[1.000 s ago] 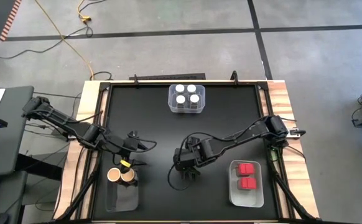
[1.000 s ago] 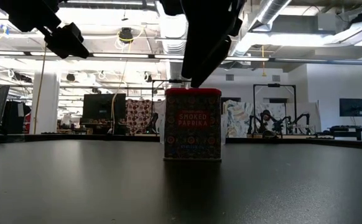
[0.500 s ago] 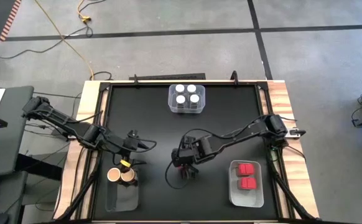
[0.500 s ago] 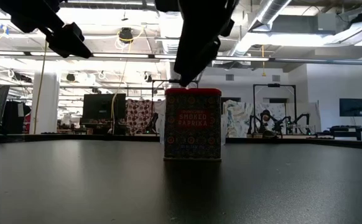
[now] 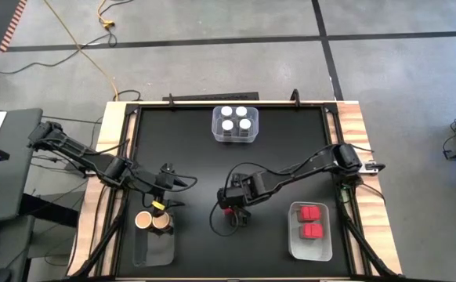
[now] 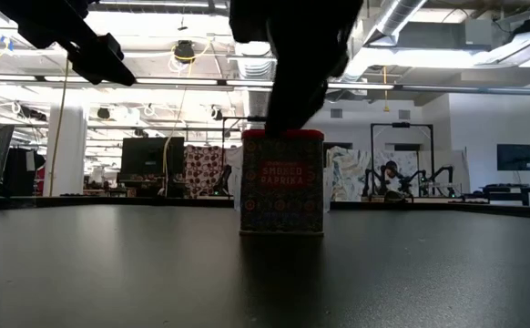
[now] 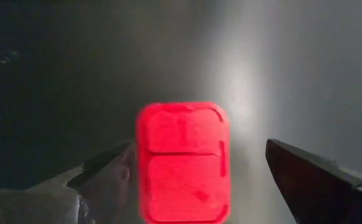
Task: Sort spices by type
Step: Put the red spice bottle into the white bin
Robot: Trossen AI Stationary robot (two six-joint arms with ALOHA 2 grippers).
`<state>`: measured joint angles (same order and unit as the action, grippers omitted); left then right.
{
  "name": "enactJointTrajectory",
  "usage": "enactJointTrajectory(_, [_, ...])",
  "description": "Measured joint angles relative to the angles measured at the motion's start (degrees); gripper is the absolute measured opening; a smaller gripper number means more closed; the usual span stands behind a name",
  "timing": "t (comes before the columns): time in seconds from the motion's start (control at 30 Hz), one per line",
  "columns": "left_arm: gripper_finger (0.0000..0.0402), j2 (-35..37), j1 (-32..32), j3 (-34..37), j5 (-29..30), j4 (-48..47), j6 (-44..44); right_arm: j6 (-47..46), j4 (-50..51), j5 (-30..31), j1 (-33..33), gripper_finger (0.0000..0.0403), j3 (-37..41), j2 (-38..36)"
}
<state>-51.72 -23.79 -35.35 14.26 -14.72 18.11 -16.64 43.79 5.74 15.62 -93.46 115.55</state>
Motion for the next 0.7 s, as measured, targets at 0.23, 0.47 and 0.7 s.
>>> enactJointTrajectory(0.23, [0.0306, 0.0, 0.0, 0.0, 0.0, 0.0, 0.0, -0.3, 0.0, -1.8, 0.1, 0.0362, 2.6, 0.0])
enactJointTrajectory(0.47, [0.0306, 0.0, 0.0, 0.0, 0.0, -0.4, 0.0, -0.4, -0.9, -1.8, -0.1, 0.0308, 2.2, 0.0])
enactJointTrajectory(0.7, [0.0306, 0.0, 0.0, 0.0, 0.0, -1.1, 0.2, 1.3, -2.6, -2.0, 0.0, 0.0263, 2.2, 0.0])
